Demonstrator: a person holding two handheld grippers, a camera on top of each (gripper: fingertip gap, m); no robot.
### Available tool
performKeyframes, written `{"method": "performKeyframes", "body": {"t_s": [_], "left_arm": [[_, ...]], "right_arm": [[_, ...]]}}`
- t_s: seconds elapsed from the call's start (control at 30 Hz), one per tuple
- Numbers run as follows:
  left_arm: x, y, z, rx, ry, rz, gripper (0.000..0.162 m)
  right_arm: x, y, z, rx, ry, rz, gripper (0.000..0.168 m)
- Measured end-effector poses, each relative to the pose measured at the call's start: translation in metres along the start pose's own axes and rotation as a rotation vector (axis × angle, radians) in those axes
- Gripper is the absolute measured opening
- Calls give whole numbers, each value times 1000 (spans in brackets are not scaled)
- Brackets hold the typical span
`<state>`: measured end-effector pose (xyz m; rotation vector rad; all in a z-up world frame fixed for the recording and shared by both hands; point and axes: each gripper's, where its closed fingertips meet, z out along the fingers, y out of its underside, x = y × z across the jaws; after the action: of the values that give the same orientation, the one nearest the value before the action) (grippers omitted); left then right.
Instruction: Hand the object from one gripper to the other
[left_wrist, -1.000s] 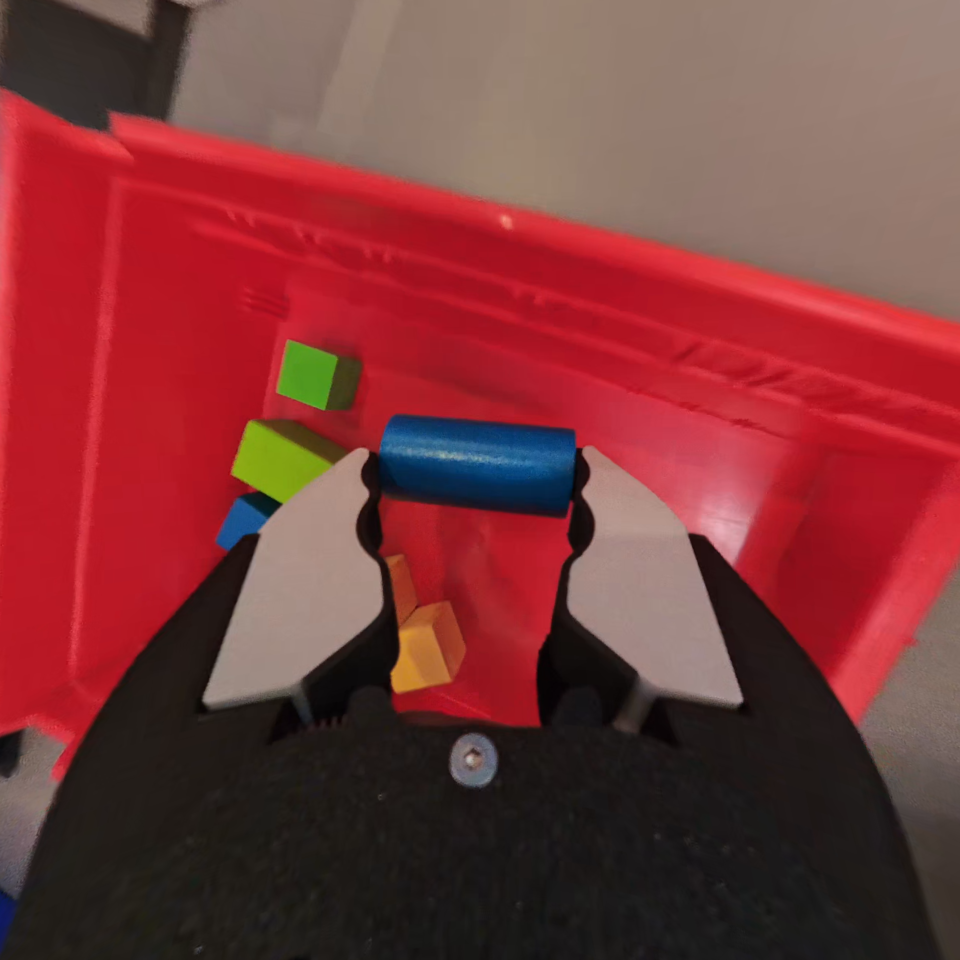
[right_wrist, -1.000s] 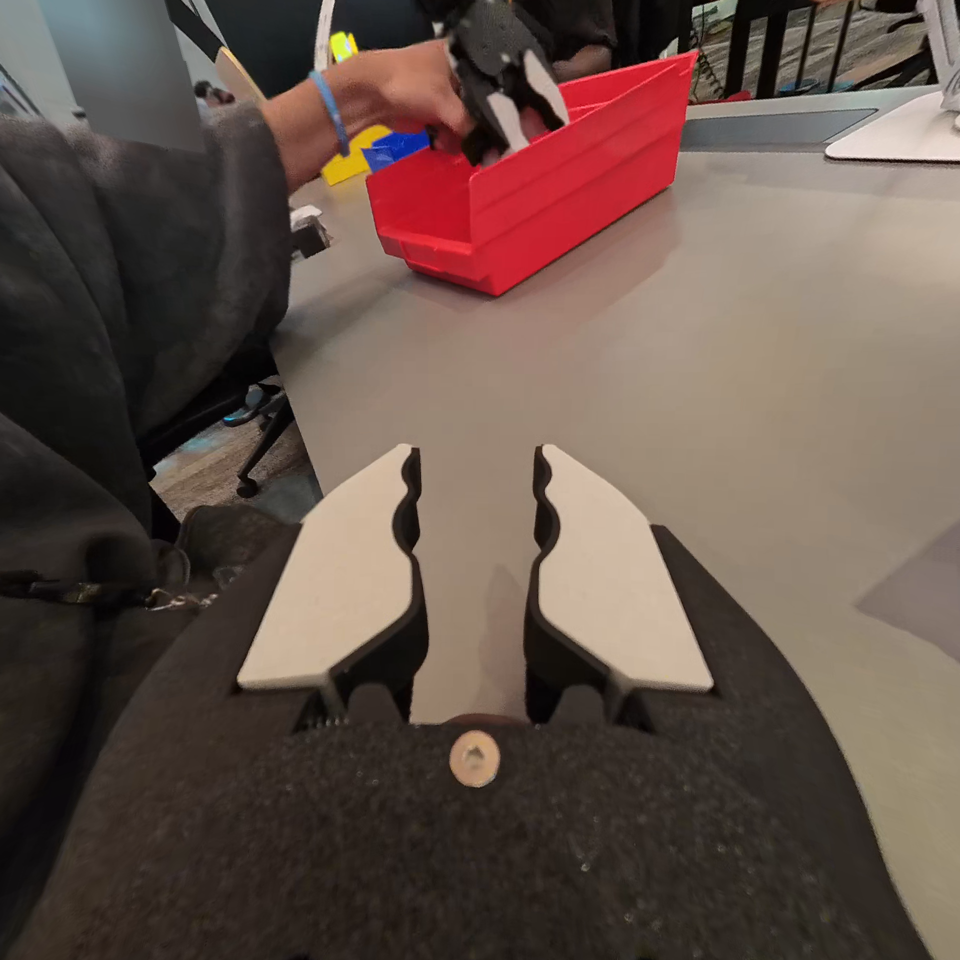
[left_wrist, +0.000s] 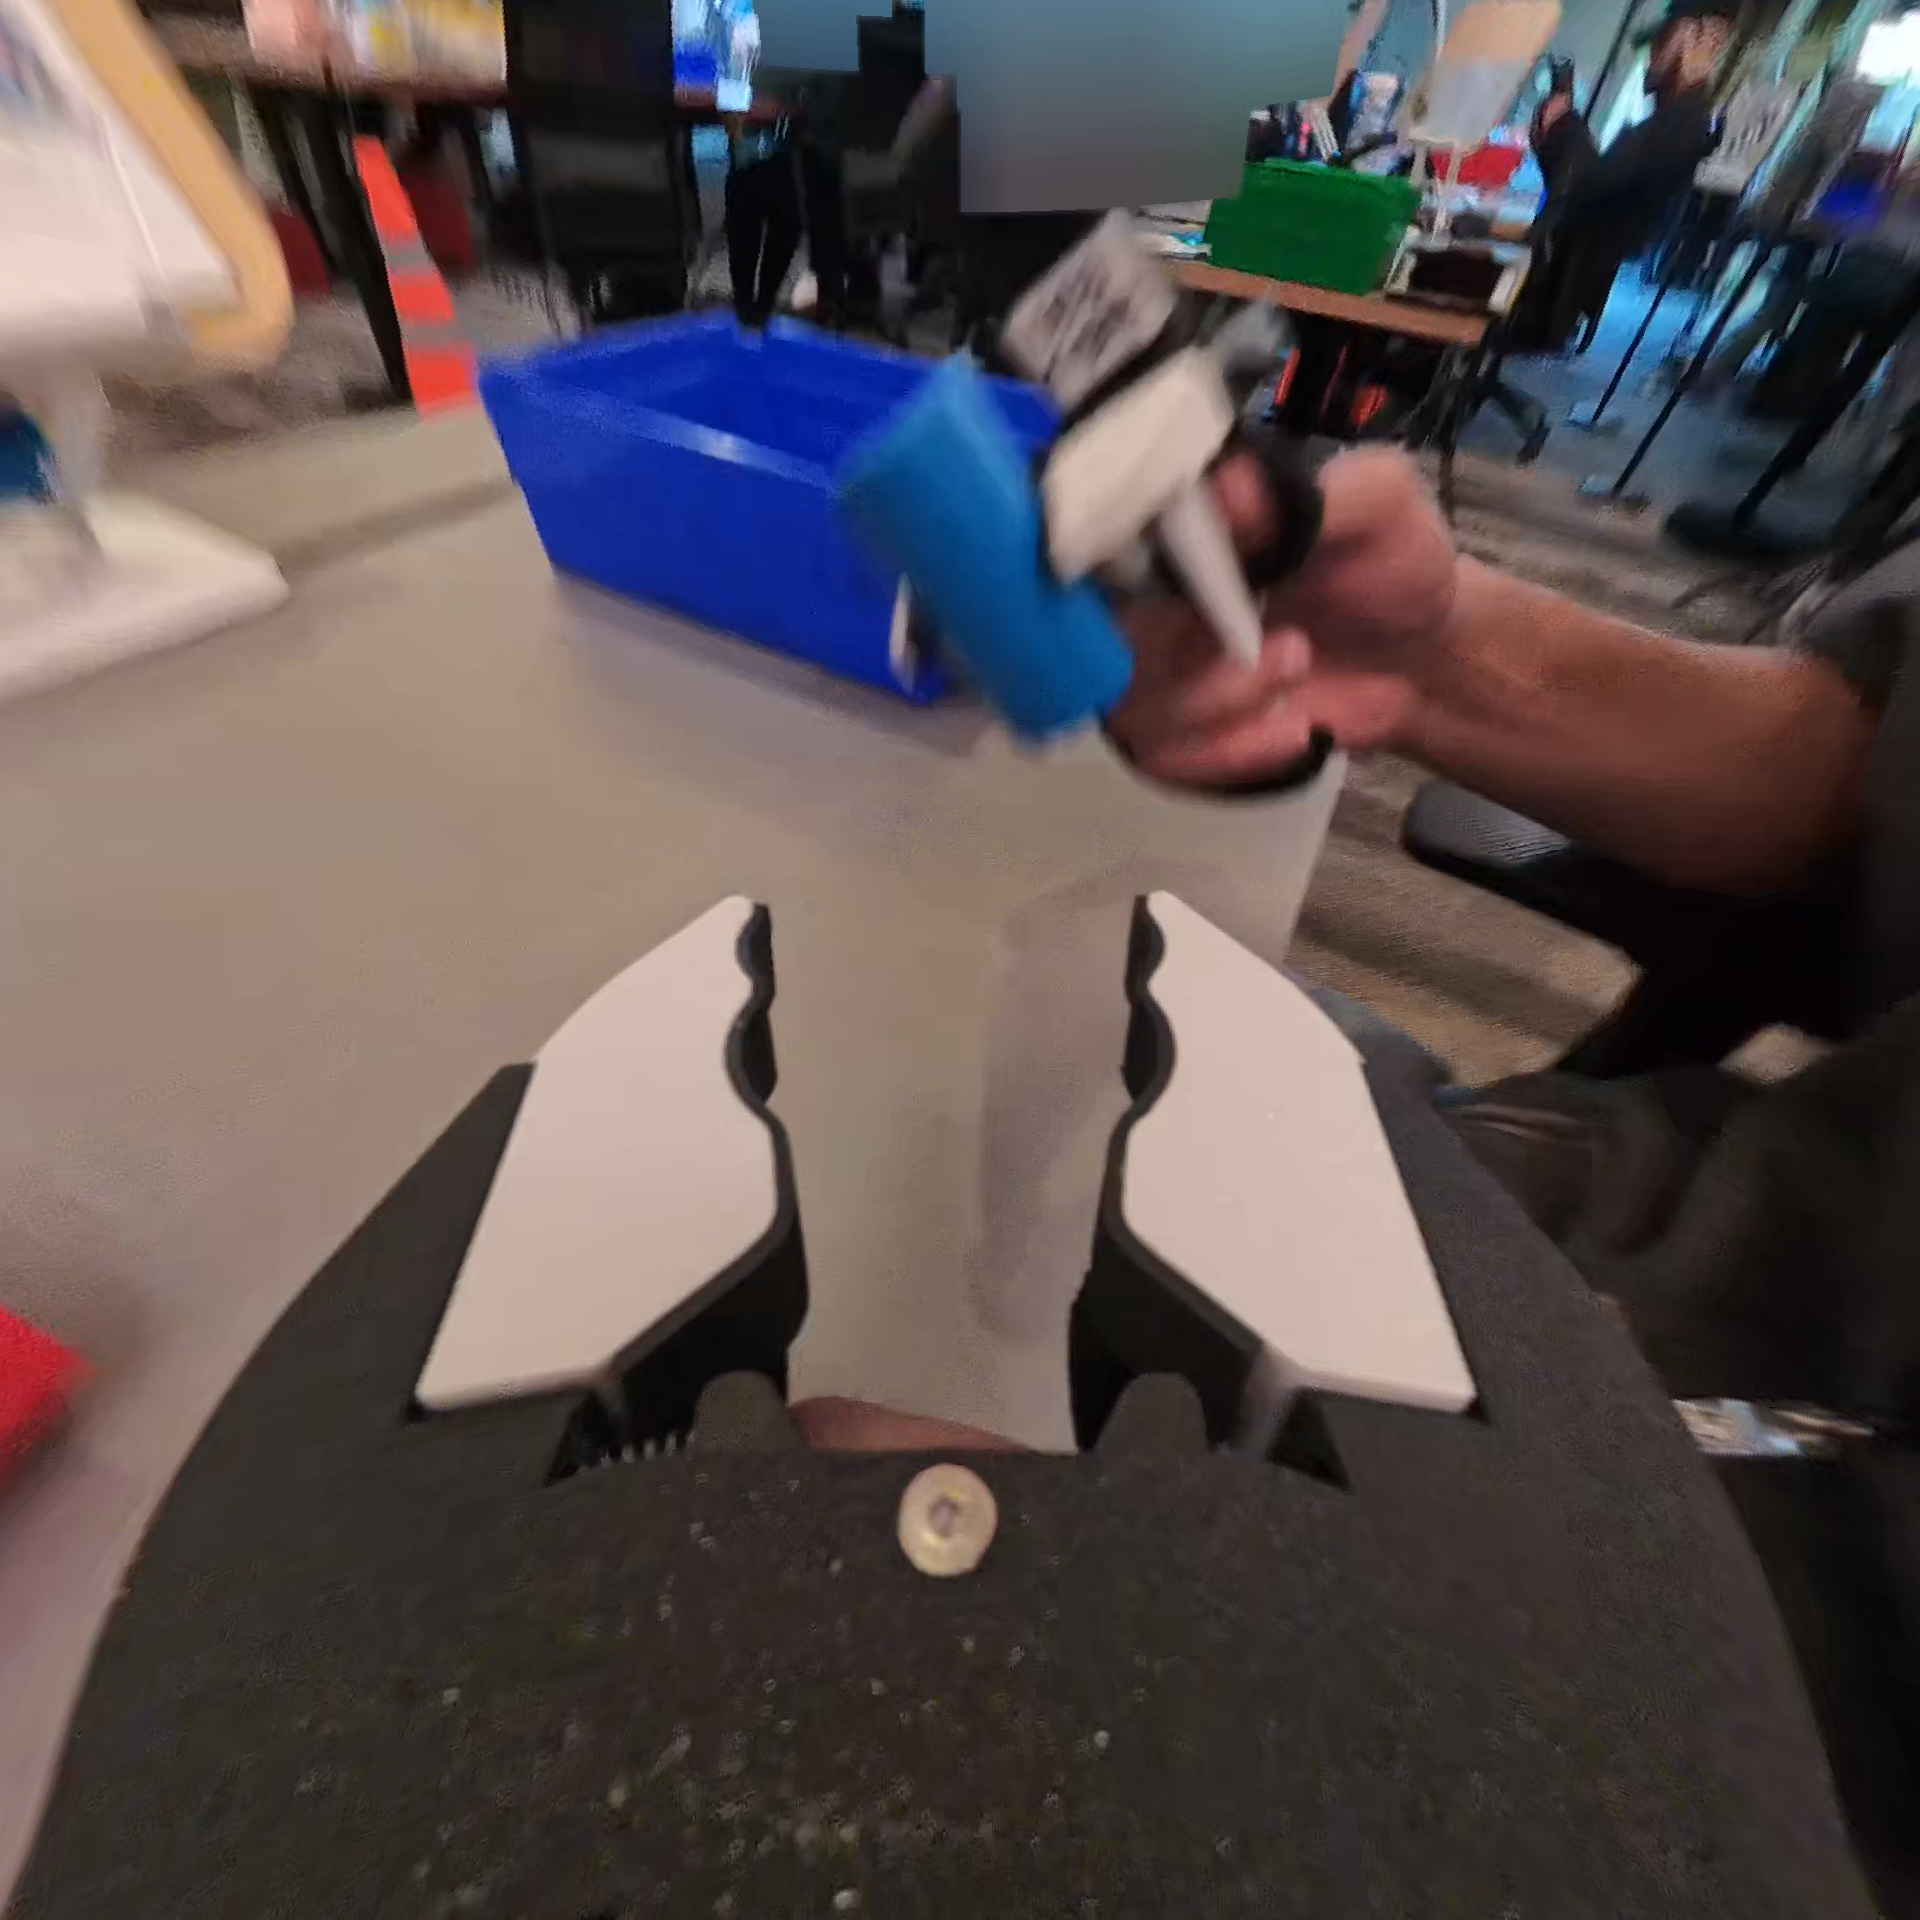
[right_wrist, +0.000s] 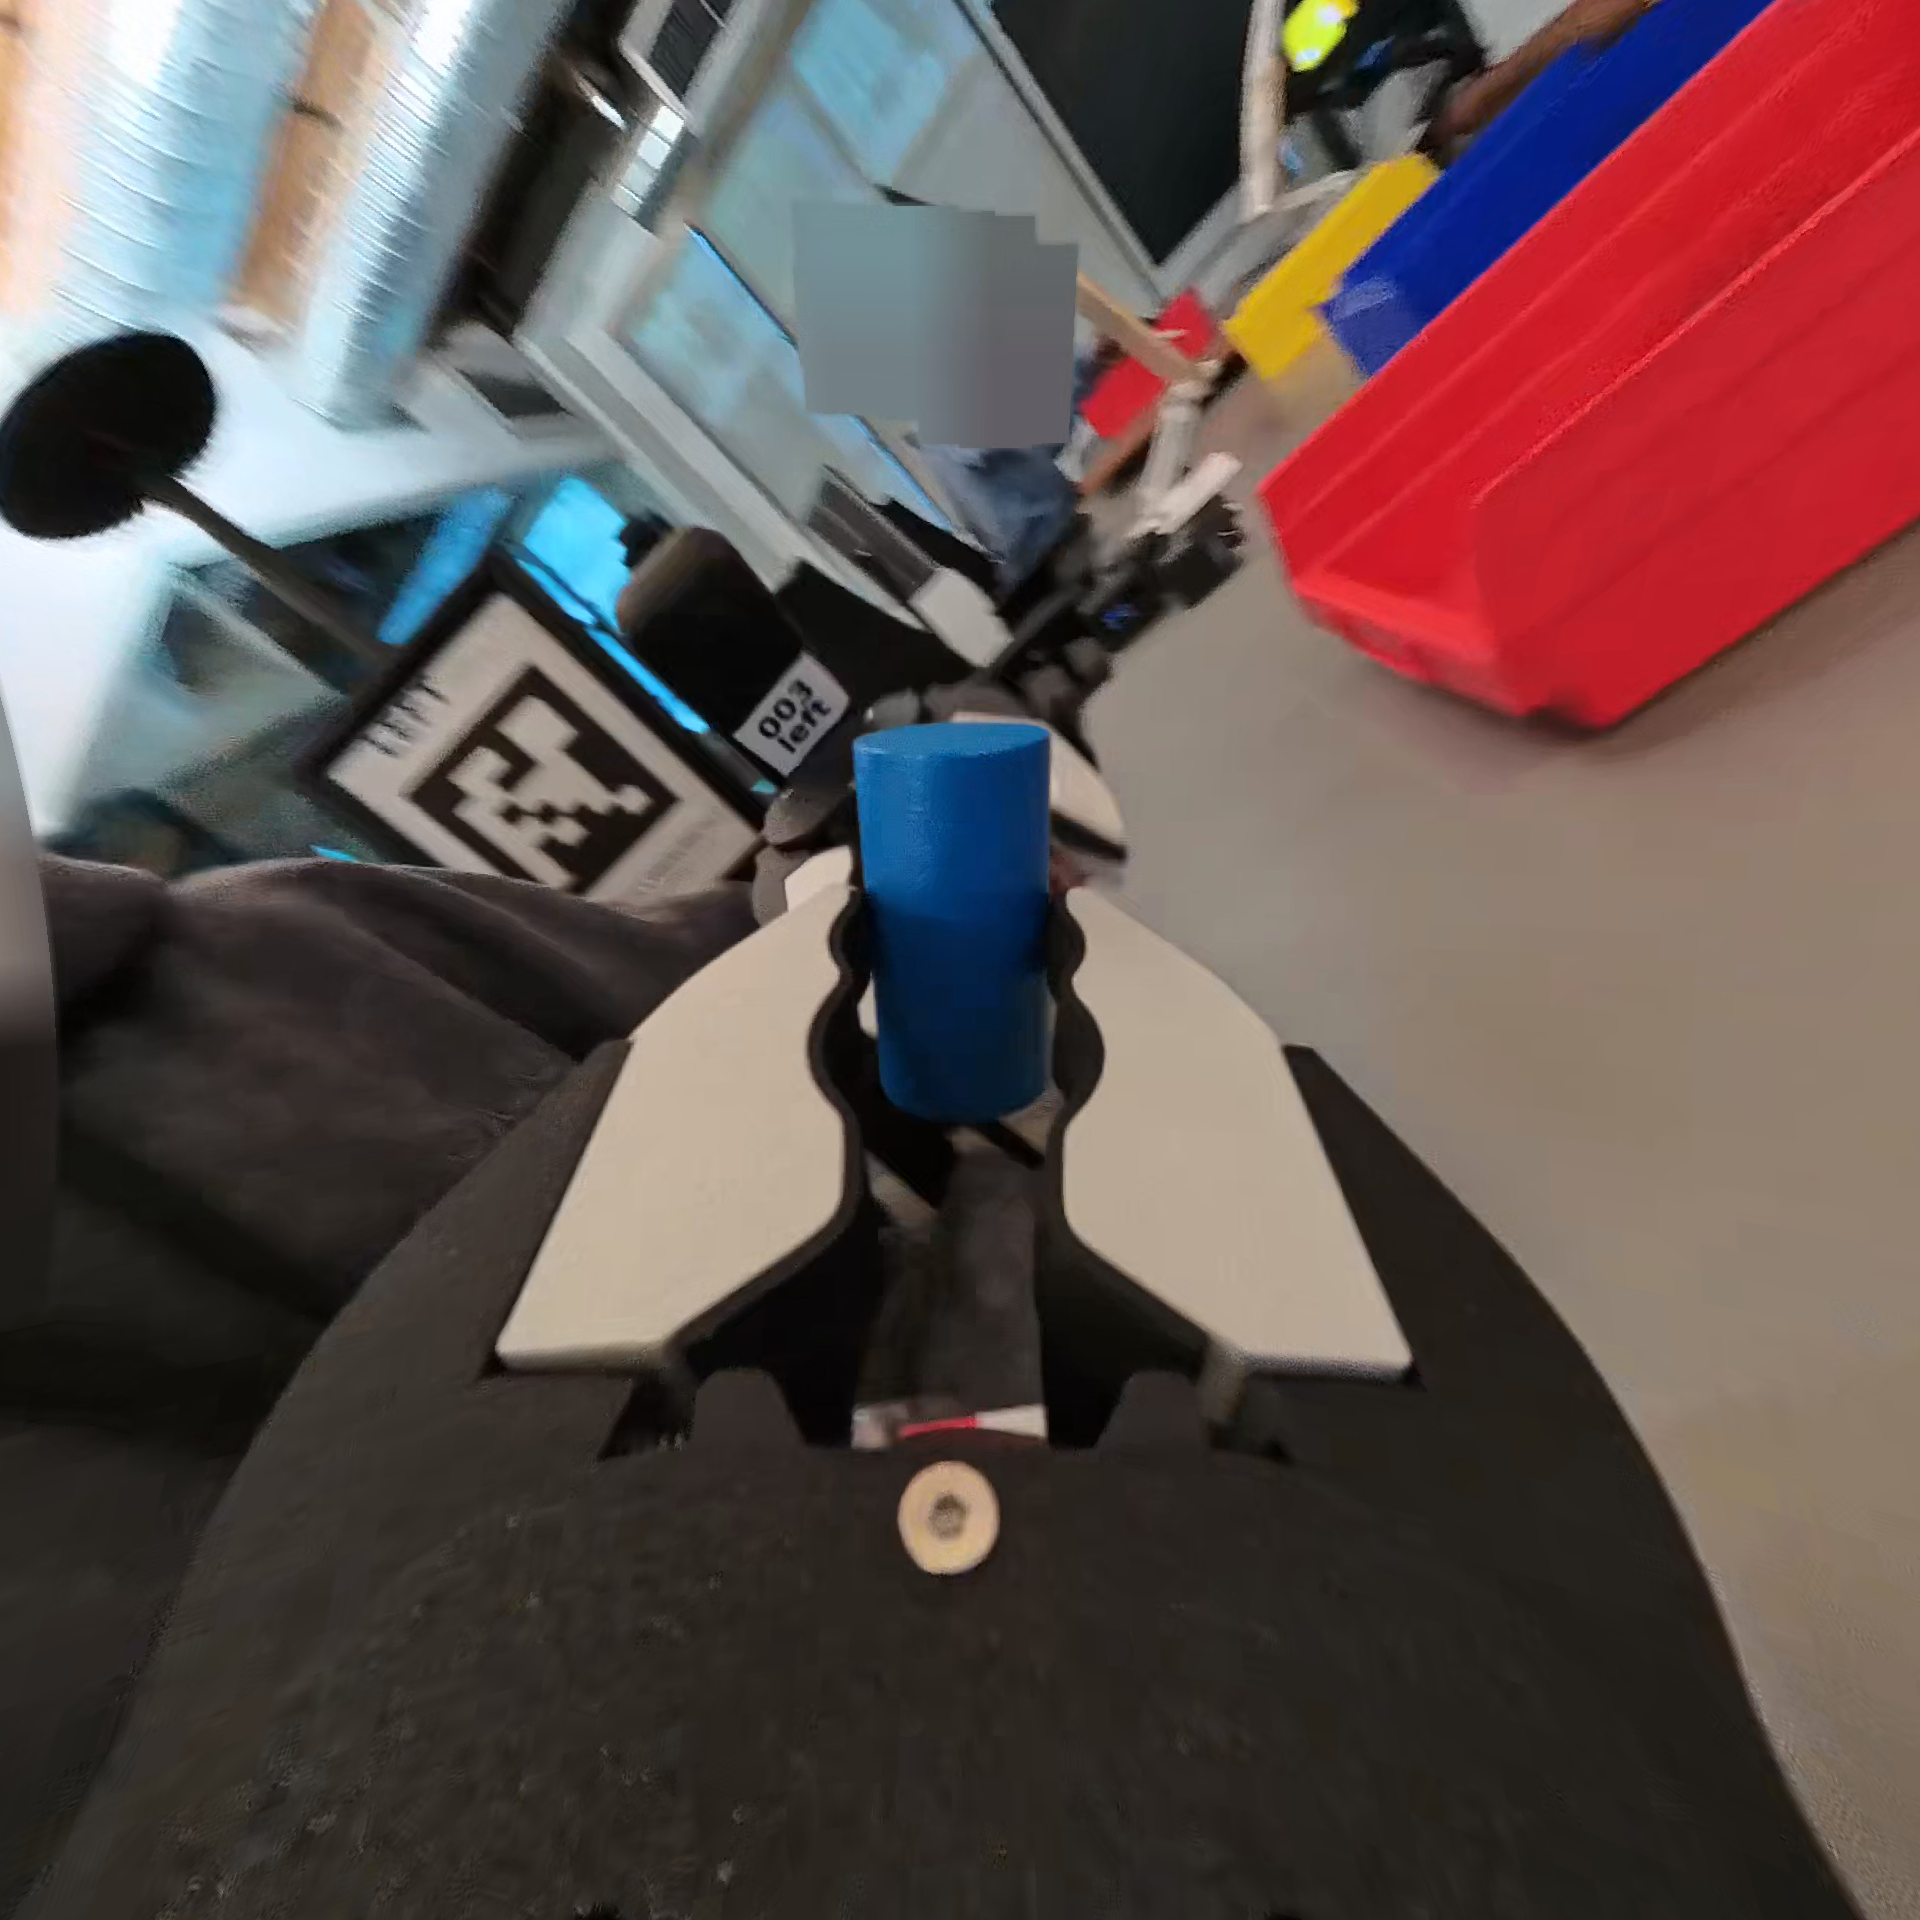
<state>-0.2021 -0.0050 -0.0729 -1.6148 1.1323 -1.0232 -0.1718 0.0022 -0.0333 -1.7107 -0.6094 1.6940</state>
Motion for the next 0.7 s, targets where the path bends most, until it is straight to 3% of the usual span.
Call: {"method": "performKeyframes", "body": {"t_s": [0.1, 0.2, 0.27, 0.33, 0.47, 0.7], "left_arm": [[-11, 42, -11, -86, -45, -158, 66], [-21, 42, -24, -70, -115, -136, 63], [-25, 31, -29, -29, -135, -108, 62], [-29, 25, -31, -3, -151, -99, 60], [-29, 28, -28, -14, -136, -111, 60], [-34, 30, -31, -34, -188, -15, 60]], "right_arm": [[8, -39, -51, 0, 281, -177, 32], [34, -75, -138, -70, 698, -353, 33], [58, -87, -205, -220, 1001, -433, 33], [85, -84, -256, -455, 1160, -482, 33], [138, -43, -295, -902, 1040, -357, 33], [174, 0, -286, -1383, 797, -436, 33]]}}
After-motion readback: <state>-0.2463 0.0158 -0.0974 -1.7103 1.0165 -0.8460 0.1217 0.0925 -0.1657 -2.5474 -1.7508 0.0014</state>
